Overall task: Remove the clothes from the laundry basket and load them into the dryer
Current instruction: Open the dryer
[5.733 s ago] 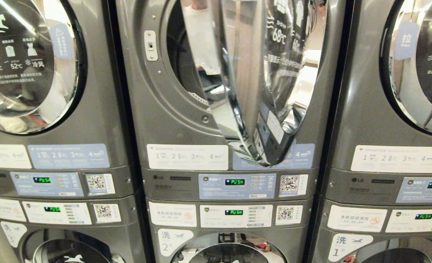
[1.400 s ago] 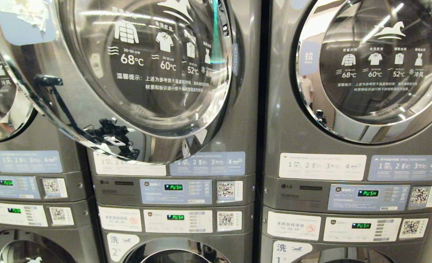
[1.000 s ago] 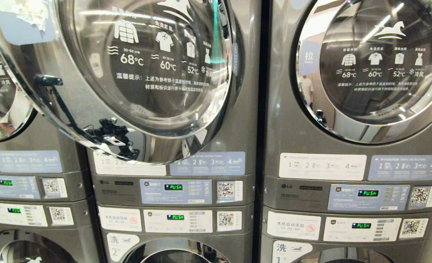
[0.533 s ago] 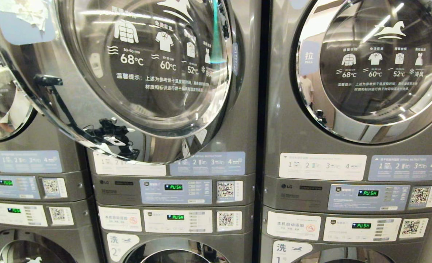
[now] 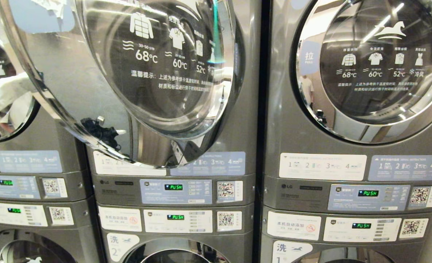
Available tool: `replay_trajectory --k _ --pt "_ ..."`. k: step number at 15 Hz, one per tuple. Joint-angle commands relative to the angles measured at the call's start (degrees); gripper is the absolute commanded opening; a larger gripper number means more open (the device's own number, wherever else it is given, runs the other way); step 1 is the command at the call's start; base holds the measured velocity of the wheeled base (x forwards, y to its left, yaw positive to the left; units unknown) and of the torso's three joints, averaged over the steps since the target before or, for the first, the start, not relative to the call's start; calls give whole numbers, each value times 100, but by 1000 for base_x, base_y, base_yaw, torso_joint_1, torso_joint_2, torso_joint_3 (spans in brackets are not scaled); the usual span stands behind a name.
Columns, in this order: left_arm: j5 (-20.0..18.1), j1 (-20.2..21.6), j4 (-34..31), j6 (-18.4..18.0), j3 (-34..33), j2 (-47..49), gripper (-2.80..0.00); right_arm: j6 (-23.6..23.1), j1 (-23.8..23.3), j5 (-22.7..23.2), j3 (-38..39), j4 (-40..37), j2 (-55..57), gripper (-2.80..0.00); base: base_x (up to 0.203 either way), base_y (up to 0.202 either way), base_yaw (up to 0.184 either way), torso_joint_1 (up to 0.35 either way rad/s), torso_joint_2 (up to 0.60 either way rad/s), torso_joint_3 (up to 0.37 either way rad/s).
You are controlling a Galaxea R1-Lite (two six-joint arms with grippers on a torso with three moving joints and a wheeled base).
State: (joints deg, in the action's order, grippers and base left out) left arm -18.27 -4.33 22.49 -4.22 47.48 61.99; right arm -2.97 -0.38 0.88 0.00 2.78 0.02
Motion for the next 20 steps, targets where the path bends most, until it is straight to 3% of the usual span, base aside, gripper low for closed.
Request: replay_trajectory --k 1,4,10,14,20 --pt "-170 -6 10 -35 19 40 -280 -1 3 0 105 3 -2 -280 0 0 0 0 0 0" --pt "-671 -222 4 -378 187 242 -280 -1 3 0 105 3 -2 -280 0 0 0 0 0 0" --pt "-691 -1583 -39 -420 428 552 -280 -10 3 0 105 3 -2 -280 0 0 0 0 0 0" --pt "-678 -2121 -37 -484 826 1047 -280 -10 3 0 105 3 -2 -280 0 0 0 0 0 0" --pt "-636 -3061 -9 -950 1445 1996 -280 -1 2 0 105 3 -2 -280 0 0 0 0 0 0"
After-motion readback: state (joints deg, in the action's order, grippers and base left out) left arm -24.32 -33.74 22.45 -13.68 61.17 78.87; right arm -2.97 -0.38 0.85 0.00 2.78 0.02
